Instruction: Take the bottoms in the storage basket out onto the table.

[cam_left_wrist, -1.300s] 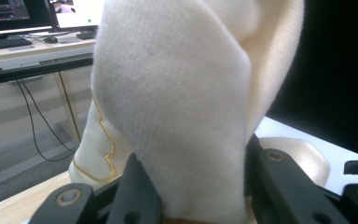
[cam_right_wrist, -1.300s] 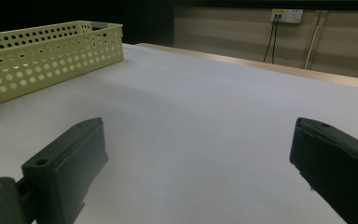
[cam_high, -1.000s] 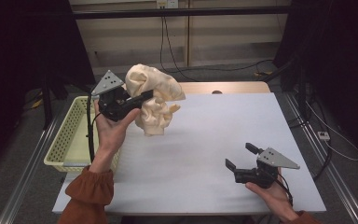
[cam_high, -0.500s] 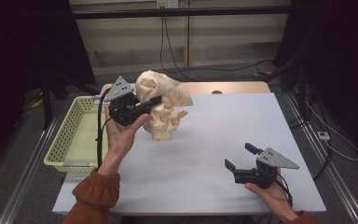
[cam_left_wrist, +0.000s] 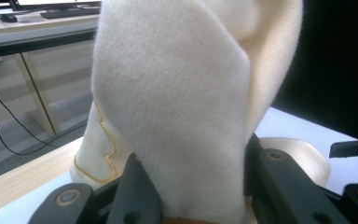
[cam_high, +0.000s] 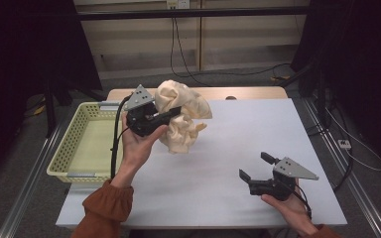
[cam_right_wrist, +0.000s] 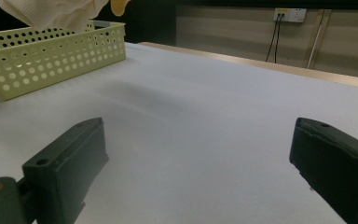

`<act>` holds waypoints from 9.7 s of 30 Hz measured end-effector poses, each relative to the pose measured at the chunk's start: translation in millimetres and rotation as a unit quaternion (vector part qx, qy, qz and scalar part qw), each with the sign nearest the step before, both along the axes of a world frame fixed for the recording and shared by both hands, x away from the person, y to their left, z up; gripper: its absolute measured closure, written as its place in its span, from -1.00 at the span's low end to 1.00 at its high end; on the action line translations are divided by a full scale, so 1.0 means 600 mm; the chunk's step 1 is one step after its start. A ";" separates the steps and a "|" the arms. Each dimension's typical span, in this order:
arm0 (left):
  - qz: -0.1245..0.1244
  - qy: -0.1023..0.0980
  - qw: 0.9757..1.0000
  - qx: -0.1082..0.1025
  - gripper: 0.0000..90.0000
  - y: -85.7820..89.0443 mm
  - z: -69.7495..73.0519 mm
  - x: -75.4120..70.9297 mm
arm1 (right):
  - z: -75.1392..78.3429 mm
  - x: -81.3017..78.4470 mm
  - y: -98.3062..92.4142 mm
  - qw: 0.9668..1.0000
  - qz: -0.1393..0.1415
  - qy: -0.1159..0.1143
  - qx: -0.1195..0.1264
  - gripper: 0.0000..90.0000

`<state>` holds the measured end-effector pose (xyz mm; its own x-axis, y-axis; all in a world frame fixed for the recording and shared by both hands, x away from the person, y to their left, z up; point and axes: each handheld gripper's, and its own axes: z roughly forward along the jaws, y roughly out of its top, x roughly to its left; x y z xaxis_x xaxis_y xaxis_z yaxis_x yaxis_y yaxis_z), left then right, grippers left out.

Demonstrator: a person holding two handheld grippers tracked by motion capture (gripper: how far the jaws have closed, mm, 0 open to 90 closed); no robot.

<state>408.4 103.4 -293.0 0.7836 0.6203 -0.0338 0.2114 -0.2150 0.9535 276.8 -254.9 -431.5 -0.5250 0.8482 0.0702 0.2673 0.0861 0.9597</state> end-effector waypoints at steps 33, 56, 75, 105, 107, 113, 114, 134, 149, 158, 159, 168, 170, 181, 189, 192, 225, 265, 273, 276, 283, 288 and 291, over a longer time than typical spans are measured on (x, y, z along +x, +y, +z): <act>-0.001 0.037 0.998 0.046 0.59 -0.027 -0.068 0.035 | -0.001 0.000 -0.002 1.000 0.000 0.002 -0.002 -0.92; 0.012 0.069 0.995 0.072 0.58 -0.043 -0.116 0.059 | -0.001 0.000 -0.002 1.000 -0.002 0.003 -0.002 -0.92; 0.010 0.086 0.990 0.114 0.57 -0.063 -0.160 0.070 | -0.001 0.000 -0.002 1.000 -0.002 0.003 -0.002 -0.92; -0.003 0.119 0.985 0.122 0.53 -0.101 -0.187 0.084 | -0.002 0.002 -0.002 1.000 -0.004 0.006 -0.004 -0.92; 0.001 0.114 0.986 0.124 0.54 -0.108 -0.180 0.087 | -0.002 0.002 -0.001 1.000 -0.003 0.006 -0.005 -0.92; -0.005 0.114 0.986 0.121 0.53 -0.130 -0.189 0.095 | -0.002 0.001 -0.003 1.000 -0.005 0.006 -0.003 -0.92; -0.007 0.114 0.985 0.129 0.52 -0.133 -0.193 0.096 | -0.002 0.001 -0.004 1.000 -0.004 0.006 -0.004 -0.92; 0.008 0.162 0.973 0.163 0.42 -0.131 -0.250 0.131 | -0.001 -0.001 -0.003 1.000 -0.004 0.006 -0.006 -0.91; 0.002 0.159 0.970 0.184 0.34 -0.149 -0.265 0.140 | -0.002 -0.001 -0.003 1.000 -0.003 0.007 -0.005 -0.91; 0.004 0.152 0.974 0.169 0.27 -0.152 -0.272 0.142 | -0.001 -0.001 -0.002 1.000 0.000 0.008 -0.004 -0.91; 0.003 0.155 0.975 0.161 0.25 -0.152 -0.274 0.143 | -0.001 -0.001 -0.002 1.000 0.000 0.008 -0.004 -0.91; -0.022 0.204 0.968 0.144 0.18 -0.146 -0.267 0.145 | -0.002 0.000 -0.003 1.000 0.001 0.007 -0.004 -0.91; -0.031 0.222 0.966 0.132 0.10 -0.144 -0.266 0.145 | -0.002 0.000 -0.003 1.000 0.001 0.008 -0.003 -0.91; -0.017 0.206 0.969 0.135 -0.24 -0.154 -0.264 0.137 | -0.002 0.000 -0.003 1.000 -0.001 0.008 -0.004 -0.91; -0.010 0.193 0.972 0.132 -0.46 -0.156 -0.261 0.135 | -0.002 0.000 -0.003 1.000 -0.001 0.008 -0.005 -0.91; -0.005 0.192 0.973 0.126 -0.59 -0.154 -0.259 0.135 | -0.002 -0.001 -0.003 1.000 -0.002 0.008 -0.005 -0.91; -0.007 0.156 0.984 0.086 -0.87 -0.147 -0.238 0.130 | -0.004 -0.001 -0.014 1.000 -0.008 0.011 0.006 -0.91; -0.019 0.123 0.990 0.064 -0.86 -0.117 -0.170 0.090 | -0.003 -0.001 -0.007 1.000 -0.008 0.010 -0.005 -0.91; -0.028 0.116 0.992 0.050 -0.87 -0.106 -0.162 0.085 | -0.003 -0.003 -0.007 1.000 -0.008 0.010 -0.006 -0.91; -0.026 0.114 0.991 0.058 -0.87 -0.102 -0.157 0.082 | -0.003 -0.003 -0.007 1.000 -0.009 0.010 -0.006 -0.91; -0.020 0.111 0.992 0.060 -0.88 -0.093 -0.140 0.072 | -0.003 -0.002 -0.007 1.000 -0.009 0.011 -0.006 -0.91; -0.025 0.098 0.993 0.058 -0.89 -0.084 -0.131 0.068 | -0.003 -0.003 -0.007 1.000 -0.008 0.011 -0.007 -0.91; -0.020 0.093 0.994 0.052 -0.89 -0.076 -0.128 0.066 | -0.003 -0.003 -0.007 1.000 -0.008 0.011 -0.006 -0.91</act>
